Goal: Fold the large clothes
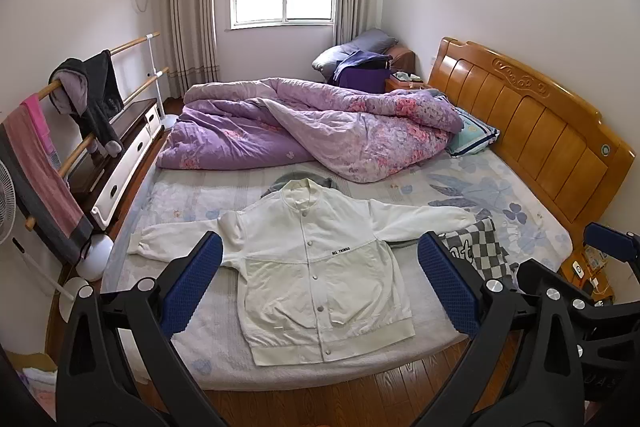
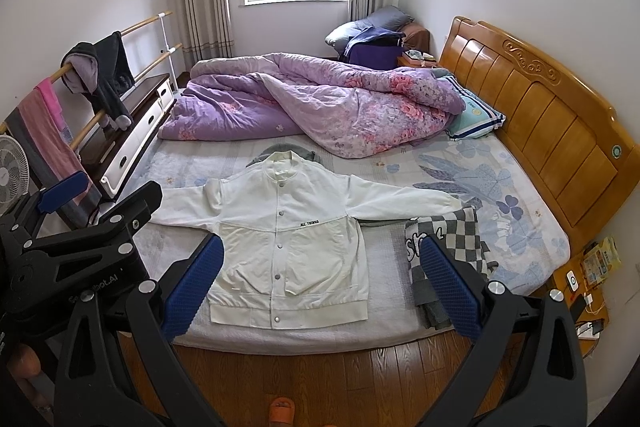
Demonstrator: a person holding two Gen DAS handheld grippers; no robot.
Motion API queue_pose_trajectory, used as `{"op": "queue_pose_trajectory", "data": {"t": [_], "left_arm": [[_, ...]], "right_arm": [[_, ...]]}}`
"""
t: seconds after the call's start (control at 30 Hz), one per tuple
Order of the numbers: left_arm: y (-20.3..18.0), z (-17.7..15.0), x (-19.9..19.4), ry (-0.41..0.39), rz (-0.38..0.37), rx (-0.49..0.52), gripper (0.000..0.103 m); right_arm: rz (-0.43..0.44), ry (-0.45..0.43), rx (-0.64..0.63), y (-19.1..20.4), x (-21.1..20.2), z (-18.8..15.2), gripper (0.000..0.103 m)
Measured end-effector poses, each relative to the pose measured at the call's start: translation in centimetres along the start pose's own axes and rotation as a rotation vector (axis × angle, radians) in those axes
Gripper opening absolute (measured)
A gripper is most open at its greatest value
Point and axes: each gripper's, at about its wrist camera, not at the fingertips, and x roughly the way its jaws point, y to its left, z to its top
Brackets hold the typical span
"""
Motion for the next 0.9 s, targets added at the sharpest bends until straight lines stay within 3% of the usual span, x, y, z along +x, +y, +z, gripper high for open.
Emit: {"op": "queue_pose_trajectory", "data": {"t": [0.53,0.9], "left_arm": [[1.7,-0.2,3.0,0.037,-0.003,-0.03,0.098],[3.9,3.6,10.0,0.071,0.066,-0.078,0.098]], "right_arm": [[0.015,0.037,-0.007,-1.6,2.7,0.7,0.095],[0.08,0.063,-0.069,-0.9,10.6,5.9,0.095]]}}
